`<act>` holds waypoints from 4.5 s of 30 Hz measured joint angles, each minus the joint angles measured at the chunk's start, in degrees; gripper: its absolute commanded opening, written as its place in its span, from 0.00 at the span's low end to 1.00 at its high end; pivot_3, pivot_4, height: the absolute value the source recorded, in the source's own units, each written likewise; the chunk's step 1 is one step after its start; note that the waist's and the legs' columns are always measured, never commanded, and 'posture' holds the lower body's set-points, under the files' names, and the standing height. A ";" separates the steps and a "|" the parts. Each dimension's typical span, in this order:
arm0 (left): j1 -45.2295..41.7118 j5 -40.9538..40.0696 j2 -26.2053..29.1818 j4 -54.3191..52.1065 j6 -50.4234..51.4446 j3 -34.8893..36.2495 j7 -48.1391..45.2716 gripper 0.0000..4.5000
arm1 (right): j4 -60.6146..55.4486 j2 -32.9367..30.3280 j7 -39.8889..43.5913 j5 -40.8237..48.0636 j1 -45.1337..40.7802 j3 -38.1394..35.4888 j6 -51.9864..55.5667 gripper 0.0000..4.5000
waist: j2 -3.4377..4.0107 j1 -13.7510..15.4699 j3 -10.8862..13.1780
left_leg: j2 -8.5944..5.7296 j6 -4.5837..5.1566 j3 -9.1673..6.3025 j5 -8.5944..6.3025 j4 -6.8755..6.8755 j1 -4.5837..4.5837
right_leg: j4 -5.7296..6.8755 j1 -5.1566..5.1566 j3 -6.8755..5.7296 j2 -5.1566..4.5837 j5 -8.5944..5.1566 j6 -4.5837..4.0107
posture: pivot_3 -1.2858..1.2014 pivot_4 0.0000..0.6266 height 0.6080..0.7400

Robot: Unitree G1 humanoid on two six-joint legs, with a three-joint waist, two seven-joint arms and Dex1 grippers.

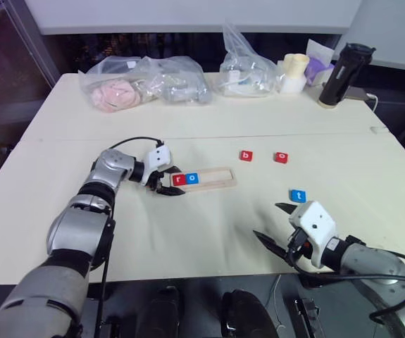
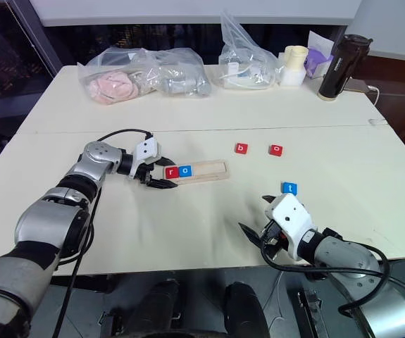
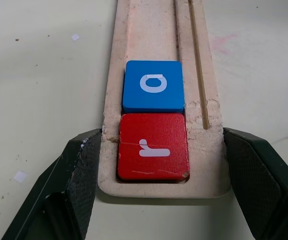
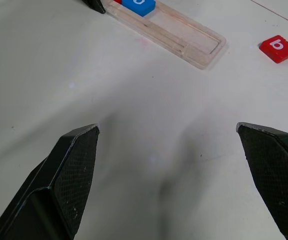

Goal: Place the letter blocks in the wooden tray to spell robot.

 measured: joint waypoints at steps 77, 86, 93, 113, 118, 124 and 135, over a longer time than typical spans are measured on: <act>27.90 -8.71 3.90 -71.11 44.47 -14.09 3.66 1.00 | 3.62 2.82 -0.02 -5.36 -3.90 4.93 -2.00 1.00 | 0.07 0.01 -0.03 | 0.02 0.00 -0.18 -0.02 -0.05 -0.05 | -0.22 0.02 0.14 -0.19 -0.15 -0.27 | 0.52 0.24 1.00; 29.50 -10.79 4.89 -72.77 44.99 -13.70 5.06 1.00 | 4.70 2.84 0.34 -5.67 -4.98 5.27 -2.39 1.00 | 0.09 -0.01 -0.03 | 0.04 0.00 -0.18 -0.02 -0.13 -0.05 | -0.24 -0.04 0.15 -0.19 -0.12 -0.31 | 0.52 0.24 1.00; 30.04 -12.02 4.83 -72.80 44.83 -12.99 7.57 1.00 | 5.96 3.34 0.73 -6.20 -6.03 6.65 -3.30 1.00 | 0.10 -0.02 -0.02 | 0.04 0.00 -0.18 -0.02 -0.13 -0.06 | -0.26 -0.05 0.15 -0.20 -0.15 -0.29 | 0.52 0.24 1.00; 27.57 -22.49 11.22 -79.81 53.57 -8.25 4.38 1.00 | 8.90 6.95 0.52 -4.85 -13.01 7.70 -1.17 1.00 | 0.13 -0.08 0.02 | 0.04 0.00 -0.16 -0.01 -0.12 -0.39 | -0.22 -0.42 0.15 -0.12 -0.09 -0.33 | 0.52 0.24 1.00; 24.81 -29.49 14.63 -81.93 59.80 -0.97 3.91 1.00 | 14.18 12.74 -6.56 -5.98 -23.67 7.74 5.34 1.00 | 0.16 -0.18 0.04 | 0.05 0.00 -0.15 -0.01 -0.12 -0.39 | -0.18 -0.48 0.16 -0.09 -0.04 -0.39 | 0.52 0.24 1.00; 26.11 -39.87 15.44 -87.18 67.04 9.76 7.55 1.00 | 23.72 20.87 -15.20 -7.36 -35.85 7.49 14.70 1.00 | 0.17 -0.24 0.05 | 0.03 0.00 -0.08 0.00 -0.25 -0.53 | -0.13 -0.66 0.19 -0.08 0.08 -0.18 | 0.52 0.24 1.00; 36.84 -47.51 14.30 -100.01 65.64 20.17 18.51 1.00 | 50.53 34.45 -32.98 -11.55 -57.10 0.77 23.77 1.00 | 0.16 -0.79 0.04 | 0.00 -0.07 0.58 0.06 -0.74 -0.04 | -0.05 -0.68 0.84 -0.06 0.11 -0.21 | 0.52 0.24 1.00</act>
